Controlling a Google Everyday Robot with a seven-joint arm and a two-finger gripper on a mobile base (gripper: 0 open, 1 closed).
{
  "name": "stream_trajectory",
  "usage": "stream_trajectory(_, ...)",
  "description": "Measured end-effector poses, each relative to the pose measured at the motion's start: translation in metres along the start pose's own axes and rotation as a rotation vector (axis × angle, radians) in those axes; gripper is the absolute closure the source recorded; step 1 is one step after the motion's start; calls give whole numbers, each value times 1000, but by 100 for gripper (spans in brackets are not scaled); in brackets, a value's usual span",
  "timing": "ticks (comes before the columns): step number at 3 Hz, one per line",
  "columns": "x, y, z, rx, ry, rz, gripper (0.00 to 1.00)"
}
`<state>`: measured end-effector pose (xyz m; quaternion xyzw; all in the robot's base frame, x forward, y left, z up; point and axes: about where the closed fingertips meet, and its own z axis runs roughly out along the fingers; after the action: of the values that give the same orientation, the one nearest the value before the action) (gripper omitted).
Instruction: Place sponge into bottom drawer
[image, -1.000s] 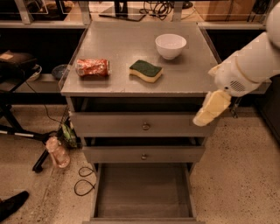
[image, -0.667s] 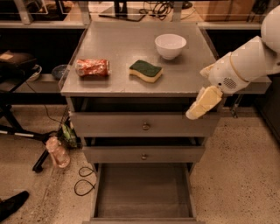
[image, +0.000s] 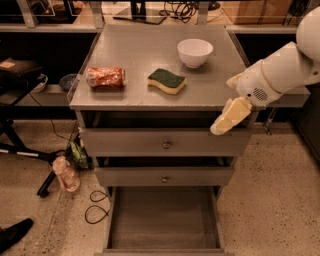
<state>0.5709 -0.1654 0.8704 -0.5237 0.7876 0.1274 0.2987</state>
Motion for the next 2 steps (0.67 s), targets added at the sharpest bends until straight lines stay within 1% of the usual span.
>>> stream_trajectory(1,-24,-21,17,10,-30,-30,0)
stream_trajectory(2,-55,-44,32,20,-47,-55,0)
